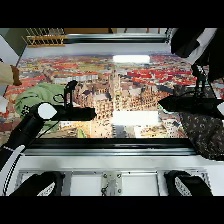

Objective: Fold the clothes and pants, and hang the long-sleeved shirts on hangers.

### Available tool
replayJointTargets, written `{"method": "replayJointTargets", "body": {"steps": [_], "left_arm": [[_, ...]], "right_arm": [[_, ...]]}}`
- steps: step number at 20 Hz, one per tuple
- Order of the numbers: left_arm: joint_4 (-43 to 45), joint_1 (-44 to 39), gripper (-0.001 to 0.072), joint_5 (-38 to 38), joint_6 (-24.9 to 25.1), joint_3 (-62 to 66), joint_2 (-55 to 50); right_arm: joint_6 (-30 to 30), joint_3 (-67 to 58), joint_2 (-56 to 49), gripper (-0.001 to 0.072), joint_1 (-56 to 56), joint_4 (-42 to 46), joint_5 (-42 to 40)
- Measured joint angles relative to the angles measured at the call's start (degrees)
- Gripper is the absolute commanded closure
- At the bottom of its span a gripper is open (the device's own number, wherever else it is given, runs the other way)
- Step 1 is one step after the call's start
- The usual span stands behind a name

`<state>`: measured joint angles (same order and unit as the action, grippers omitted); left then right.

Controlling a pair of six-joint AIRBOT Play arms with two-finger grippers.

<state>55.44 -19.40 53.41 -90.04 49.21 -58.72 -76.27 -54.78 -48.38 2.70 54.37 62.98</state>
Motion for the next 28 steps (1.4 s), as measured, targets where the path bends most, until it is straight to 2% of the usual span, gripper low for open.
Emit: {"method": "replayJointTargets", "body": {"steps": [8, 9, 10, 12, 15, 18, 21, 24, 28], "left_arm": [[-0.04, 0.0, 0.0693, -0.02, 0.0, 0.0, 0.0], [0.0, 0.07, 0.0363, -0.02, 0.0, 0.0, 0.0], [0.22, 0.37, -0.0013, 0.04, 0.04, 0.17, 0.0], [2.71, 2.45, -0.0003, 0.48, 0.04, 1.62, 0.0], [9.53, 10.34, -0.0002, 1.7, 0.02, 6.14, 0.0], [17.79, 22.51, -0.0002, 1.88, -0.17, 10.47, 0.0], [23.06, 37.0, -0.0002, -1.2, -0.39, 11.45, -0.22], [24.33, 49.86, -0.0002, -5.18, -0.39, 9.9, -2.89], [18.05, 60.26, -0.0002, -9.35, 1.46, 7.56, -11.26]], "right_arm": [[0.0, 0.0, 0.0, 0.07, 0.0, 0.02, 0.02], [-0.02, 0.0, 0.0, 0.07, 0.0, 0.0, 0.02], [0.0, 0.0, 0.0, 0.07, 0.0, 0.0, 0.02], [-0.02, 0.0, 0.0, 0.07, 0.0, 0.0, 0.02], [0.0, 0.0, 0.0, 0.07, 0.0, 0.02, 0.02], [0.0, 0.0, 0.0, 0.07, 0.0, 0.0, 0.0], [0.0, 0.0, 0.0, 0.07, 0.0, 0.02, 0.02], [0.0, 0.0, 0.0, 0.07, 0.0, 0.0, 0.02], [-0.02, 0.0, 0.0, 0.07, 0.0, 0.02, 0.02]]}}
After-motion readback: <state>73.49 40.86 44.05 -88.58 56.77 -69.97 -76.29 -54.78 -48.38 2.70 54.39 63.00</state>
